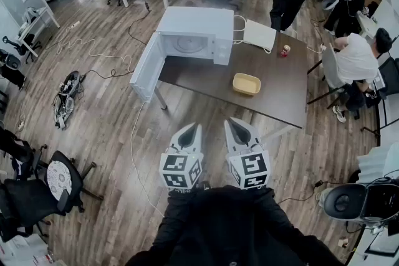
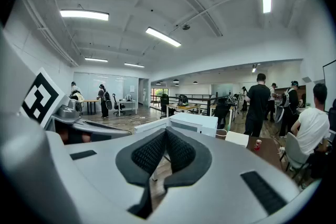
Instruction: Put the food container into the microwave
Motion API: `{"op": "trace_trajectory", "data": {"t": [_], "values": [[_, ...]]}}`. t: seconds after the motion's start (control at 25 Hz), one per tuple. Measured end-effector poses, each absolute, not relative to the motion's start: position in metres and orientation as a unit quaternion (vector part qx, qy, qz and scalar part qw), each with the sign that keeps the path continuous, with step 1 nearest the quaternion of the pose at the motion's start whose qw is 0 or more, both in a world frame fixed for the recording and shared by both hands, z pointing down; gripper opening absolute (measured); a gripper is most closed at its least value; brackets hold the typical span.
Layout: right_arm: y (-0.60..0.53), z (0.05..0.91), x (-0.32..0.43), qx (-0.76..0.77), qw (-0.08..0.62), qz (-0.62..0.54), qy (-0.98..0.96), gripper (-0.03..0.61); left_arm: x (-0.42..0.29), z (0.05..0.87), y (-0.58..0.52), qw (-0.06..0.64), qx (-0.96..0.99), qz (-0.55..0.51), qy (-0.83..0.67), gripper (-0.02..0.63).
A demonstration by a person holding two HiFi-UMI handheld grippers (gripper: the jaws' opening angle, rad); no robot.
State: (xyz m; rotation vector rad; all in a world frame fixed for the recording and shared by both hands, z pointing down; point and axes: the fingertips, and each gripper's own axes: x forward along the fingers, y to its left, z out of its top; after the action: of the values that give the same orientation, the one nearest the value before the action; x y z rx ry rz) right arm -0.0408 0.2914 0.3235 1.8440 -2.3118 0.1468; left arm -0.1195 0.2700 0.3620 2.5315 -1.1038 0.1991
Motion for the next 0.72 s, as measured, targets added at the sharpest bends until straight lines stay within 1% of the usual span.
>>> {"op": "trace_trajectory", "data": {"t": [0.36, 0.72], "values": [[0.275, 0.336, -0.05, 0.631, 0.084, 0.064, -0.769, 0.025, -0.127, 0.374, 0.255, 0.188, 0.903, 0.076, -0.378, 0.034], [0.271, 0.363, -0.07, 0.626, 0.107, 0.088, -0.768, 0.025, -0.143, 0.395, 0.25, 0.205, 0.903, 0.092, -0.367, 0.034]]}}
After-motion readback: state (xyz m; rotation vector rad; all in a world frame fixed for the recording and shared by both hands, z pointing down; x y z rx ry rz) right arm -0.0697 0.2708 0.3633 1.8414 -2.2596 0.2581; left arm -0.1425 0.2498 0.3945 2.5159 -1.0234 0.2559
